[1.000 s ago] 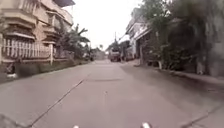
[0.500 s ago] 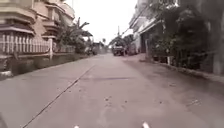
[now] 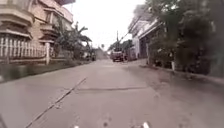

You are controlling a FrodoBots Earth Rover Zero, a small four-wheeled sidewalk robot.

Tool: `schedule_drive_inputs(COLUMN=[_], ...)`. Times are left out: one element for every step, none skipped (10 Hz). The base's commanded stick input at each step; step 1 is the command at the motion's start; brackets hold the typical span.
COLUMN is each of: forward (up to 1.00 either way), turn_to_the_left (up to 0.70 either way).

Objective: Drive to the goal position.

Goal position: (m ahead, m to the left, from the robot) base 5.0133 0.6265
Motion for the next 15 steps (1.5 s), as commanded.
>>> schedule_drive_inputs(forward=[0.85, 0.85, 0.85, 0.85, 0.85, 0.85, 0.85, 0.85, 0.85, 0.85, 0.85, 0.85, 0.85, 0.85, 0.85], turn_to_the_left=[0.01, 0.01, 0.01, 0.01, 0.01, 0.01, 0.01, 0.01, 0.01, 0.01, 0.01, 0.01, 0.01, 0.01, 0.01])
